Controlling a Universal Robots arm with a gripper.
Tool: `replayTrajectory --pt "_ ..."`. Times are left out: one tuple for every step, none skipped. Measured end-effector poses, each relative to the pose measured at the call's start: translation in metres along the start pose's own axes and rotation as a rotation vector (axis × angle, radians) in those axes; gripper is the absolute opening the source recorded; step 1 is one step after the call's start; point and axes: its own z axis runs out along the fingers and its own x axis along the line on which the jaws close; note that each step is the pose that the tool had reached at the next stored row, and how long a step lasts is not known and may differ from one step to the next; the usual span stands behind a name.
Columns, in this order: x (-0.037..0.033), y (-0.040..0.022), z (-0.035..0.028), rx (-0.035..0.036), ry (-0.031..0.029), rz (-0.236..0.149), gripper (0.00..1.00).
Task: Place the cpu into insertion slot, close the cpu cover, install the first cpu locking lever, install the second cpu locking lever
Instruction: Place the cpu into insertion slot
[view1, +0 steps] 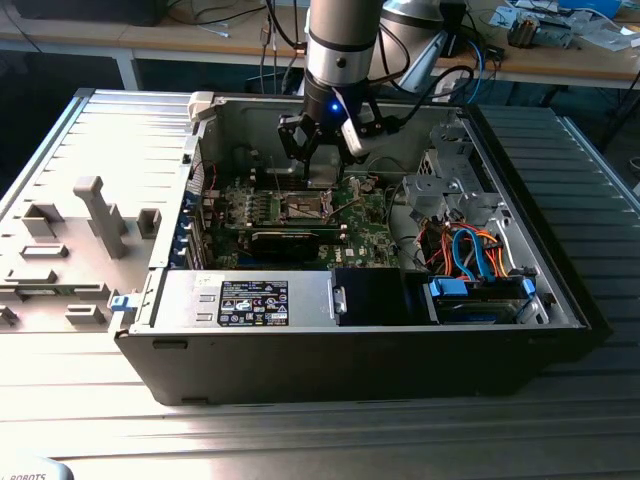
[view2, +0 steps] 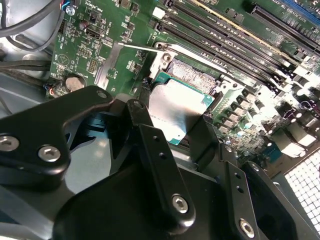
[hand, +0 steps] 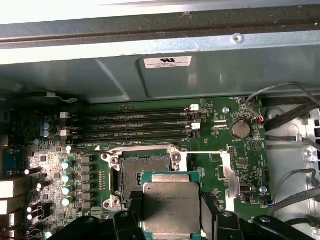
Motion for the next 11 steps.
replayTrajectory --pt "0.0 0.0 0.0001 0.0004 -0.0004 0.004 0.54" --pt "0.0 0.0 0.0001 0.001 -0.0007 0.007 0.54" --pt "0.0 0.0 0.0001 0.0021 -0.0012 0.012 0.54" --pt "0.0 0.0 0.0001 0.003 -0.0016 0.016 0.54" --pt "0.0 0.0 0.0001 0.0038 -0.0019 0.02 0.54" --pt "0.0 0.0 0.0001 0.0043 -0.0022 0.022 0.54" --pt "0.0 0.0 0.0001 0.0047 -0.0024 0.024 0.54" --pt "0.0 0.0 0.0001 0.0055 -0.0027 0.027 0.54" --pt "0.0 0.0 0.0001 0.0059 -0.003 0.03 0.54" --pt "0.0 0.0 0.0001 0.0063 -0.0032 0.033 0.54" --pt "0.0 0.0 0.0001 0.0069 -0.0034 0.035 0.54"
